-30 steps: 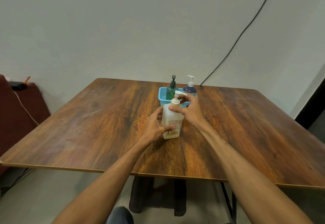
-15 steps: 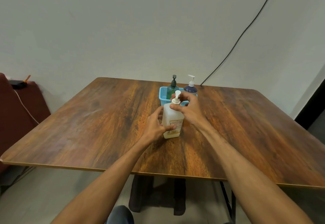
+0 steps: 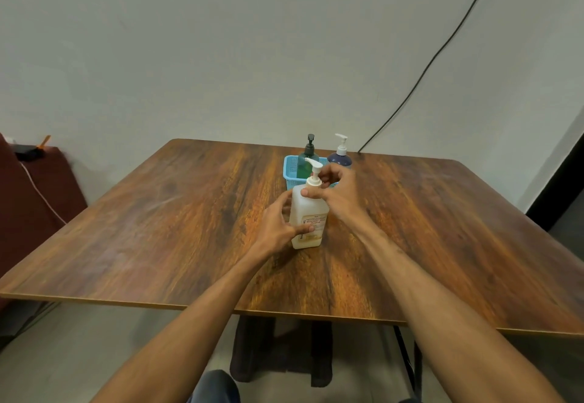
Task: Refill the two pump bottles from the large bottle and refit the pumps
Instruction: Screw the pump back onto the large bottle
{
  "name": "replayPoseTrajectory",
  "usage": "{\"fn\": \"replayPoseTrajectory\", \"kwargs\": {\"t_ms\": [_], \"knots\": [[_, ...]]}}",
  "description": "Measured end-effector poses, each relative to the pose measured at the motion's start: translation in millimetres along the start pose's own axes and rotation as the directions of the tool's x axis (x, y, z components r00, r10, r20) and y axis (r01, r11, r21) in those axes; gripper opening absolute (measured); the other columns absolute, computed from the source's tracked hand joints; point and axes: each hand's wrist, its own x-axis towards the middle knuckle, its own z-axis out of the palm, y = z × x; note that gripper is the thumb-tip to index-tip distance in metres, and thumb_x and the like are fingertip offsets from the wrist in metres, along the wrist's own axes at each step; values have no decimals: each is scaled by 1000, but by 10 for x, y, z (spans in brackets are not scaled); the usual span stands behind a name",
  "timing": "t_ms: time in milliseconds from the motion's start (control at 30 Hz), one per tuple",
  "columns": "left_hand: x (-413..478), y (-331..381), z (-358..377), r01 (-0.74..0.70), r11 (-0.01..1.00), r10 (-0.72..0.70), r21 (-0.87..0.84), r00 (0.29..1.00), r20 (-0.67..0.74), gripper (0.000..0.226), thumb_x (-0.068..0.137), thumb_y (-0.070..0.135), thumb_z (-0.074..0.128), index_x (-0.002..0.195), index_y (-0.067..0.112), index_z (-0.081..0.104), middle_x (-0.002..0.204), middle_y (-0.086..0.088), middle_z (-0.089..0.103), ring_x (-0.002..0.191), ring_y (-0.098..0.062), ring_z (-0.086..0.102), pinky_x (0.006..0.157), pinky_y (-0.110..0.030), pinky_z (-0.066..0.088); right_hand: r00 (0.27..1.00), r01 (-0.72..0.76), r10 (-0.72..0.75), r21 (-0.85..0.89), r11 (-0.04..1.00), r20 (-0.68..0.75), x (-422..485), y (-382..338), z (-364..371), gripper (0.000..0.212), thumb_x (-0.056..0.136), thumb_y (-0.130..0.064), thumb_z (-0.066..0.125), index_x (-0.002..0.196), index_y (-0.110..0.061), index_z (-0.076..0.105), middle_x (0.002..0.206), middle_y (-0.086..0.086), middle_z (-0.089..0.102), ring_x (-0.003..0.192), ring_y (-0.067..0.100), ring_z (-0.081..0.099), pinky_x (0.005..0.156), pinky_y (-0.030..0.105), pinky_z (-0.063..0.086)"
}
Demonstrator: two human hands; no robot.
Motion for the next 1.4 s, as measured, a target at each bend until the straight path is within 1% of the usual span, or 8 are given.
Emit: {"fn": "replayPoseTrajectory", "kwargs": {"t_ms": [200,333,467,567,833,933,1267,1400], "knots": [[23,-1,-11,7,1000,-6,-17,1000,11,86,72,18,89,145,19,44,133,0,61,110,-9,59,77,-12,50,1000,-9,9,33,999,-15,1,15,46,41,68,-17,92,99,-22,65,94,-10,67,86,8,63,76,29,56],[65,-14,-48,50,996,-47,-68,998,49,86,73,16,88,147,16,43,136,-4,60,119,-19,61,94,-33,55,998,-44,43,32,999,39,-46,88,-67,57,70,-27,91,120,-24,64,115,-15,64,106,11,61,81,26,55],[109,-38,-100,76,993,-64,-89,989,136,89,74,18,88,148,23,40,135,-1,58,121,-18,59,85,-23,51,985,-164,154,154,974,77,-132,295,-232,65,77,-16,86,134,-20,57,132,-3,59,120,15,58,94,37,56],[119,-79,-120,80,993,-61,-91,979,193,93,74,17,88,150,25,36,137,0,57,121,-16,58,92,-30,54,940,-288,236,202,936,245,-194,447,-328,76,77,-8,83,142,-23,49,133,-4,59,122,11,57,93,30,55],[371,-269,-75,132,988,-106,-85,960,260,76,75,14,86,138,28,46,130,8,61,116,-8,62,97,-33,56,850,-321,222,136,937,477,54,857,-244,85,70,-1,87,140,-32,50,131,-9,65,122,10,62,99,38,56],[636,-236,-47,96,991,-68,-92,961,267,72,74,14,86,131,37,48,129,12,61,117,-5,62,92,-24,56,867,-279,191,130,951,461,298,946,-324,82,69,-5,90,136,-34,52,126,-13,67,119,6,63,94,30,57],[1601,804,-78,105,992,-77,-67,942,327,79,78,17,84,145,21,42,136,11,53,123,-10,56,89,-19,54,894,-349,309,71,934,324,1201,106,-995,86,68,0,89,140,-24,49,141,0,58,130,20,56,103,48,53],[1981,1404,-2,133,986,-84,-99,918,389,74,81,16,82,142,23,41,141,6,53,126,-15,55,88,-18,53,896,-391,362,68,918,257,1513,-335,-1404,84,66,3,89,137,-25,52,132,-8,63,122,14,63,90,33,59]]}}
